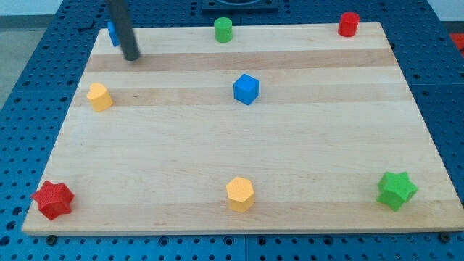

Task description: Nudge the yellow heart right a bit

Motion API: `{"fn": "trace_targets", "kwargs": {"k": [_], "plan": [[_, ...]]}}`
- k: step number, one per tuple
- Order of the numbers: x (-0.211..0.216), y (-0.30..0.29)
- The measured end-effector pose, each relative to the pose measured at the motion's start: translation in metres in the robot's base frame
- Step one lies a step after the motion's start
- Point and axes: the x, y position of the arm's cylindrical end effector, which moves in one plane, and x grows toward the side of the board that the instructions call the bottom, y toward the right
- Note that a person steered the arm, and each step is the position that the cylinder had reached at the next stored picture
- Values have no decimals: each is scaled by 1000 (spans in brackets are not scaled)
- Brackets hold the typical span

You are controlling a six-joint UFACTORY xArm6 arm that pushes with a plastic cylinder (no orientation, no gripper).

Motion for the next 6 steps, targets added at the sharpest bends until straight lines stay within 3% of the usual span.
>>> {"fn": "trace_targets", "kwargs": {"k": [1, 2, 4, 6], "plan": [[28, -53], [43, -65], [105, -44], [136, -1]]}}
